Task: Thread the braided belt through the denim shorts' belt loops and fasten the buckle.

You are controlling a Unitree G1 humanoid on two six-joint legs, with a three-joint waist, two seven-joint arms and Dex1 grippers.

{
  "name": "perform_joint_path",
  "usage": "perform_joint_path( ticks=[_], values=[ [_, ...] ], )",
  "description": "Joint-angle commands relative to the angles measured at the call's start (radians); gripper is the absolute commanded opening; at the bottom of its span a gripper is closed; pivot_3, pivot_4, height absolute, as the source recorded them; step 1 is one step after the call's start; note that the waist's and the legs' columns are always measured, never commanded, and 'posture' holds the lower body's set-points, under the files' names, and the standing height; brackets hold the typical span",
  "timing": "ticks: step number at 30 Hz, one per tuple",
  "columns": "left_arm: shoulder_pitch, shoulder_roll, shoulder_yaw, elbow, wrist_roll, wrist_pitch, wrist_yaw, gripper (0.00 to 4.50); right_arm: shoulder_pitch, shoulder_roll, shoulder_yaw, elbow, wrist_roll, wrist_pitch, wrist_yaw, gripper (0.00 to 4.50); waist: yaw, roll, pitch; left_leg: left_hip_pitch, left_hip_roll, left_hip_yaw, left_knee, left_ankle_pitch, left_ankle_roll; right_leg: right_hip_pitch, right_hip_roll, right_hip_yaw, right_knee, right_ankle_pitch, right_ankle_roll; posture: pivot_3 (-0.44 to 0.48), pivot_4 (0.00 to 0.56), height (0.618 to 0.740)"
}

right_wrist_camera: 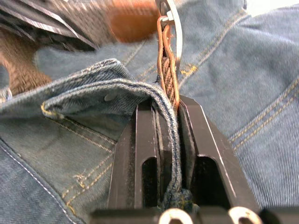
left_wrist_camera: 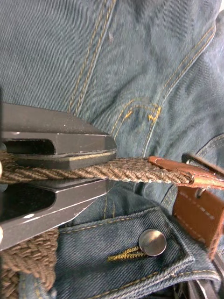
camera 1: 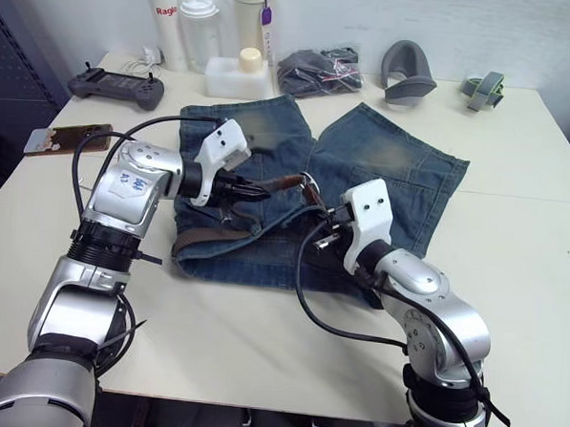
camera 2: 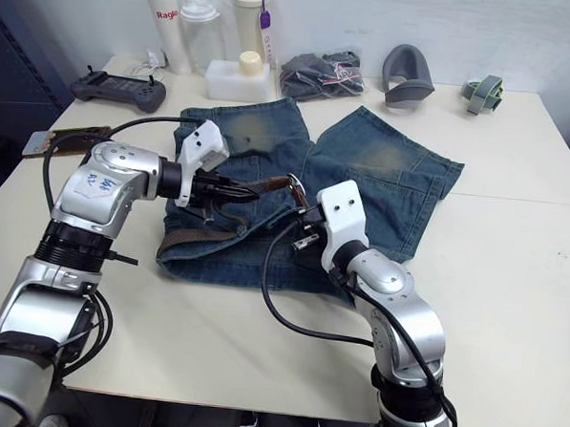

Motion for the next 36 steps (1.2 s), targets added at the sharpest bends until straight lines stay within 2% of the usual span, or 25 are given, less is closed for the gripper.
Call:
perform_joint_path(
  ticks=[1,6,14,19,26,27,28,29,30,32,35,36],
  values=[
    [-0.007,-0.006,-0.001,-0.022,0.0,-0.011,-0.001,0.0,-0.017,-0.006,0.008,-0.061,0.012,-0.015,-0.018,0.06,0.0,0.0,0.0,0.0,0.0,0.0,0.0,0.0,0.0,0.0,0.0,0.0,0.0,0.0,0.0,0.0,0.15,0.649],
    [-0.018,-0.025,-0.001,-0.008,0.001,-0.01,0.012,0.0,-0.018,-0.036,0.038,-0.063,0.0,-0.026,-0.016,0.06,0.0,0.0,0.0,0.0,0.0,0.0,0.0,0.0,0.0,0.0,0.0,0.0,0.0,0.0,0.0,0.0,0.15,0.649],
    [-0.028,-0.093,-0.022,-0.013,0.0,-0.015,0.029,0.0,-0.074,-0.317,0.219,-0.029,-0.073,-0.084,0.09,0.06,0.002,0.0,0.0,0.0,-0.001,0.0,-0.001,0.0,0.001,0.0,-0.001,0.0,-0.001,0.0,0.0,0.0,0.15,0.649],
    [0.005,-0.133,-0.071,-0.057,0.011,-0.025,0.018,0.0,-0.094,-0.43,0.256,-0.016,-0.085,-0.143,0.162,0.06,0.003,0.0,0.0,-0.001,-0.002,-0.001,-0.001,0.001,0.001,0.0,-0.001,0.0,-0.002,0.0,0.0,0.0,0.15,0.649],
    [0.044,-0.229,-0.077,-0.081,-0.013,0.017,0.048,0.0,-0.066,-0.463,0.242,-0.029,-0.059,-0.175,0.219,0.06,0.006,0.0,0.0,-0.001,-0.003,-0.002,-0.001,0.001,0.002,0.001,-0.002,0.0,-0.002,0.0,0.0,0.0,0.15,0.649],
    [0.049,-0.231,-0.075,-0.086,-0.011,0.019,0.05,0.0,-0.062,-0.468,0.222,-0.038,-0.048,-0.172,0.231,0.77,0.006,0.0,0.0,-0.001,-0.003,-0.002,-0.002,0.001,0.002,0.001,-0.002,0.0,-0.002,0.0,0.0,0.0,0.15,0.649],
    [0.055,-0.231,-0.073,-0.089,-0.008,0.018,0.05,0.0,-0.055,-0.477,0.195,-0.054,-0.025,-0.164,0.253,0.99,0.006,0.0,0.0,-0.001,-0.003,-0.002,-0.002,0.001,0.002,0.001,-0.002,0.0,-0.002,0.0,0.0,0.0,0.15,0.649],
    [0.06,-0.228,-0.073,-0.09,-0.004,0.015,0.05,0.0,-0.045,-0.491,0.165,-0.068,-0.005,-0.16,0.277,1.4,0.006,0.0,0.0,-0.001,-0.003,-0.002,-0.002,0.001,0.002,0.001,-0.002,0.0,-0.003,0.0,0.0,0.0,0.15,0.649],
    [0.063,-0.226,-0.072,-0.092,-0.001,0.014,0.05,0.0,-0.038,-0.502,0.146,-0.077,0.01,-0.158,0.294,1.86,0.006,0.0,0.0,-0.001,-0.003,-0.002,-0.002,0.001,0.002,0.001,-0.002,0.0,-0.003,0.0,0.0,0.0,0.15,0.649],
    [0.067,-0.217,-0.064,-0.093,0.001,0.014,0.049,0.0,-0.018,-0.532,0.025,-0.107,0.101,-0.128,0.364,2.79,0.008,0.0,0.0,-0.001,-0.003,-0.002,-0.002,0.001,0.002,0.001,-0.002,0.0,-0.003,0.0,0.0,0.0,0.15,0.649],
    [0.069,-0.206,-0.058,-0.096,0.005,0.012,0.048,0.0,-0.003,-0.624,-0.102,-0.108,0.175,-0.128,0.447,4.21,0.008,0.0,0.0,-0.001,-0.004,-0.002,-0.002,0.001,0.003,0.002,-0.003,-0.001,-0.003,0.0,0.001,0.0,0.15,0.649],
    [0.068,-0.204,-0.057,-0.097,0.006,0.01,0.048,0.0,-0.017,-0.663,-0.124,-0.098,0.178,-0.136,0.466,4.41,0.008,0.0,0.0,-0.001,-0.004,-0.002,-0.002,0.001,0.003,0.002,-0.003,-0.001,-0.004,0.0,0.001,0.0,0.15,0.649]
  ],
)
